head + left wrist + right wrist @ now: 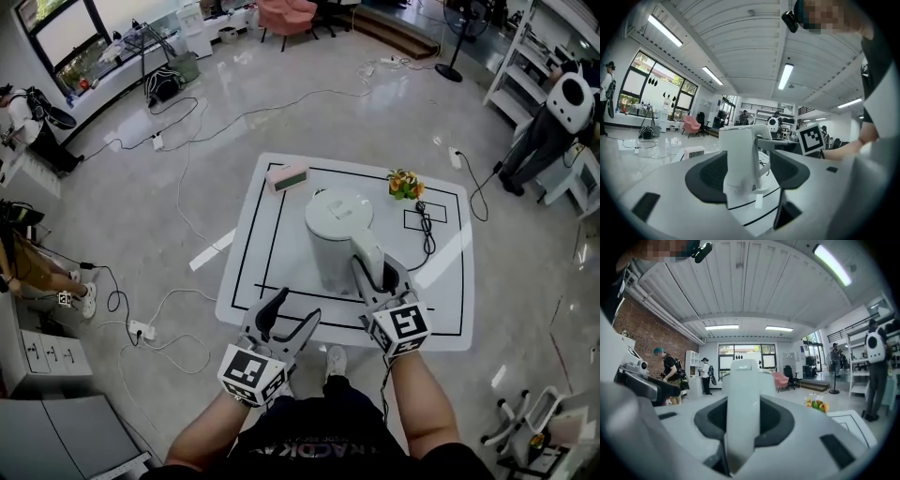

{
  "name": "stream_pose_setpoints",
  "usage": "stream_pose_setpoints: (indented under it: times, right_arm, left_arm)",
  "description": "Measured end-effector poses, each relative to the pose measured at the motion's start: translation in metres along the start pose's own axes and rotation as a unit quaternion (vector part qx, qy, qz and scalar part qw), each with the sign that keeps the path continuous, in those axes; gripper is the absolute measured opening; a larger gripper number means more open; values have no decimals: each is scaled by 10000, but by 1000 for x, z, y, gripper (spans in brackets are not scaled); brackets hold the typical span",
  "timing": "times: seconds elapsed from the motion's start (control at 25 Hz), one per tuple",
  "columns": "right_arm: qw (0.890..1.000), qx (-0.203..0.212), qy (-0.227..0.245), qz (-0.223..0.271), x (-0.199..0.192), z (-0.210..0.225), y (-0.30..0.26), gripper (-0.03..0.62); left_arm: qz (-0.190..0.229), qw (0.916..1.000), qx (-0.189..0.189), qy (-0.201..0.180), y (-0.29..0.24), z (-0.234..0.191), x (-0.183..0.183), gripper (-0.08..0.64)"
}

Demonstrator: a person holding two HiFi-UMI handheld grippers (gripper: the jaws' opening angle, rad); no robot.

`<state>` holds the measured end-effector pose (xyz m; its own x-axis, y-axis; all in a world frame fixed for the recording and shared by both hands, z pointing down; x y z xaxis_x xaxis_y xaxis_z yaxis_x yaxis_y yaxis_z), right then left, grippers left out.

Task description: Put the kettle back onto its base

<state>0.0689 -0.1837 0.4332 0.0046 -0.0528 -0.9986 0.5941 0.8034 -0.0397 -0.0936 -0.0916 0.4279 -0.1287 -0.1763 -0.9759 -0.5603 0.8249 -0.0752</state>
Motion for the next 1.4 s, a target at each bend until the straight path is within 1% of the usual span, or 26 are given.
stream_pose_setpoints:
  times: [0.32,0.44,0.68,1.04,1.4]
  right_arm:
    - [9984,-541,154,111,15,48,22,108]
    - [9975,-679,181,118,15,62,29,109]
    - [9959,-890,92,99,11,86,39,109]
    - [9957,-926,8,71,3,101,44,109]
    - [9961,-868,-97,107,-8,108,39,109]
  left_arm:
    - [-34,9990,-437,27,-30,20,-2,287]
    - [-48,9984,-566,27,-41,27,-3,287]
    - [-138,9972,-730,1,-61,37,-6,285]
    - [-197,9966,-802,-65,-74,48,-5,285]
    - [-285,9970,-710,-103,-76,50,-9,285]
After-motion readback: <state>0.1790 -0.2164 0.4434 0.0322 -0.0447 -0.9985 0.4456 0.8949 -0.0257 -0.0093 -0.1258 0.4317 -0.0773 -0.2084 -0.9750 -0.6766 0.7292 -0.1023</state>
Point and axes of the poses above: the fingertips, and each gripper's own axes: y backward along the fingers, z to its right, x out of its top, the point moved 5 cm from there along y, backward along the fingers, and after that the axes turned 5 degrees about z, right-handed, at the moved point
